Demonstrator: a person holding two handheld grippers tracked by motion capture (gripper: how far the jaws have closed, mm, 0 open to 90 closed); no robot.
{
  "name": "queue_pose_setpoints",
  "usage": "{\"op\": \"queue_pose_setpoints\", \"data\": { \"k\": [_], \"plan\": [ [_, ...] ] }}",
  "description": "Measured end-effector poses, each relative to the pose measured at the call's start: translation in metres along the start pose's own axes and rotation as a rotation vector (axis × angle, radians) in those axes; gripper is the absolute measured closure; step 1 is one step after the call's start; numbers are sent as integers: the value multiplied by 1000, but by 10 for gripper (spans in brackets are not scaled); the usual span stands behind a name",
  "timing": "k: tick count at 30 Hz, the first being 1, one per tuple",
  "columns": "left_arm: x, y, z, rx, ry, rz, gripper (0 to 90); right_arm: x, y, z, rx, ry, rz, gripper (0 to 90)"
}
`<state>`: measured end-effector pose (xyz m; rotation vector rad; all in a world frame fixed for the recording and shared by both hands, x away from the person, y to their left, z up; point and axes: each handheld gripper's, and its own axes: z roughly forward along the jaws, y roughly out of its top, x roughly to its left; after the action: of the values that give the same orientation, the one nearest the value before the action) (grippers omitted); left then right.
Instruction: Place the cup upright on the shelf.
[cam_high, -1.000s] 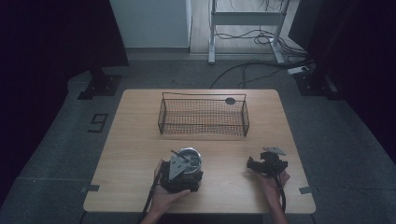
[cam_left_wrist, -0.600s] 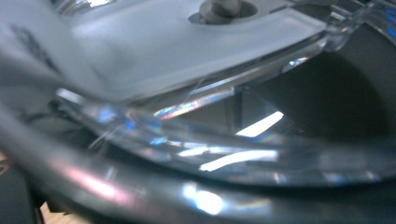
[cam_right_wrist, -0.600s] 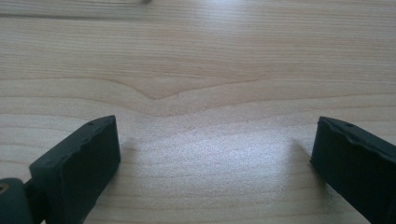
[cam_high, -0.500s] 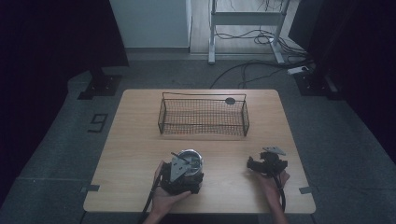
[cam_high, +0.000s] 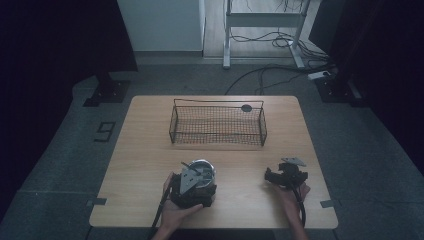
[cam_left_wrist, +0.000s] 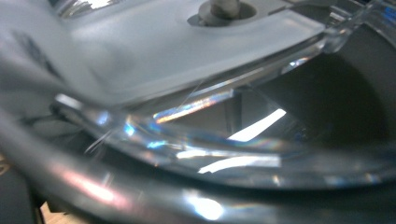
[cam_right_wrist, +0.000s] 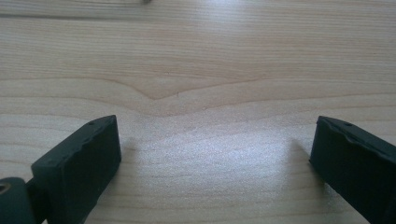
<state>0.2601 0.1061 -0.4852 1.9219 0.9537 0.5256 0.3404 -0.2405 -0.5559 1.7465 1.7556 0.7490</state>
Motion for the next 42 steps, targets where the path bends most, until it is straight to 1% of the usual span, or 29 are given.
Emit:
{"op": "queue_pose_setpoints", "data": {
  "k": [2, 3, 4, 6, 7, 9, 15, 20, 23, 24, 27, 29, 40, 42],
  "plan": [
    [1, 0, -1, -1, -6, -7, 41, 0, 0, 0, 0, 0, 0, 16],
    [2, 1, -2, -1, -16, -19, 41, 0, 0, 0, 0, 0, 0, 16],
    [4, 2, -5, -8, -22, -21, 41, 0, 0, 0, 0, -1, -1, 17],
    [5, 3, -6, -11, -14, -19, 41, 0, 0, 0, 0, -1, -1, 17],
    [7, 4, -8, -13, 3, -10, 41, 0, 0, 0, -1, -1, -2, 18],
    [9, 5, -10, -16, 9, -13, 41, 0, 0, 0, -2, -1, -2, 20],
    [14, 8, -13, -20, 10, -18, 41, 0, 0, 0, -3, 0, -4, 24],
    [19, 11, -14, -25, 8, -33, 41, 0, 0, 0, -2, 1, -4, 26],
    [25, 12, -14, -28, 5, -60, 41, 0, 0, 0, -3, 0, -3, 28],
    [25, 12, -14, -28, 5, -60, 41, 0, 0, 0, -3, 0, -3, 28],
    [30, 15, -15, -34, 22, -61, 41, 1, 0, -1, -4, -3, -2, 35],
    [31, 16, -16, -37, 23, -63, 41, 1, -1, -1, -4, -3, -1, 36],
    [44, 35, -18, -51, 44, -65, 41, 1, -1, -1, -6, -2, -2, 42],
    [46, 38, -18, -55, 46, -71, 41, 1, -1, -1, -6, -2, -2, 42]
  ]
}}
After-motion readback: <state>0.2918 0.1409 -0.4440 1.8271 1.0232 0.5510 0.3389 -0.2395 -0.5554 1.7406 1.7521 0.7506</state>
